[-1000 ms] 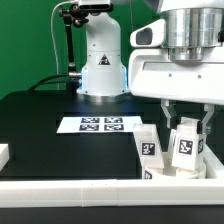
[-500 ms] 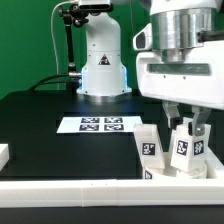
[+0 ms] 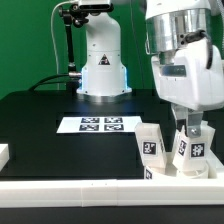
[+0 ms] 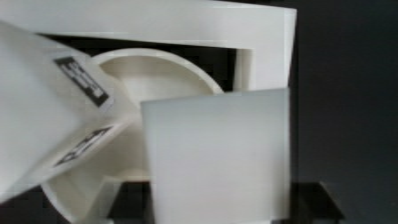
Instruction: Assemble stool
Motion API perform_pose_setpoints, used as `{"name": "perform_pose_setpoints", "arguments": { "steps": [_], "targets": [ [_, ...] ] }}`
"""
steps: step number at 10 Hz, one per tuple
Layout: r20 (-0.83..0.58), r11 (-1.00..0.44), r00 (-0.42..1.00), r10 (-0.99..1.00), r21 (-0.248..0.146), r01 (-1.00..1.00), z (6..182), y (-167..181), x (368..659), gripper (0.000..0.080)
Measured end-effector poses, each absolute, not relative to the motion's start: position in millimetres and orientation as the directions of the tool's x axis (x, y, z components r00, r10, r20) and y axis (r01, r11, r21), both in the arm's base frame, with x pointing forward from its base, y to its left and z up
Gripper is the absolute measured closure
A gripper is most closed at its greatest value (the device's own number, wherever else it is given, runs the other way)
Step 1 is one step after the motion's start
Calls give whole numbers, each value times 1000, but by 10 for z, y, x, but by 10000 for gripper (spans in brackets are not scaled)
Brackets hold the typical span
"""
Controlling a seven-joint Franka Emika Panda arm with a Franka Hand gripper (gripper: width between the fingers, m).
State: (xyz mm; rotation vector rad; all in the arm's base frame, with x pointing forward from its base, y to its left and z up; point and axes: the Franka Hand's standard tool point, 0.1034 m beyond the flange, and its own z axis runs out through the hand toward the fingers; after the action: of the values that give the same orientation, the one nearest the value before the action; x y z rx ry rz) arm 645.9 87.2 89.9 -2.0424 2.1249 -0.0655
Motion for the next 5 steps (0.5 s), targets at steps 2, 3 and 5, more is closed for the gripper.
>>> {"name": "perform_pose_setpoints", "arguments": {
  "steps": [2,3,5],
  "targets": [
    [-125,148,-130,-984,-153,-977,897,876,6458,459],
    [-135,214,-196,-971,-144,-966,896,881,6457,459],
    [-149,310,-290,-945,-130,-942,895,887,6456,459]
  ]
}}
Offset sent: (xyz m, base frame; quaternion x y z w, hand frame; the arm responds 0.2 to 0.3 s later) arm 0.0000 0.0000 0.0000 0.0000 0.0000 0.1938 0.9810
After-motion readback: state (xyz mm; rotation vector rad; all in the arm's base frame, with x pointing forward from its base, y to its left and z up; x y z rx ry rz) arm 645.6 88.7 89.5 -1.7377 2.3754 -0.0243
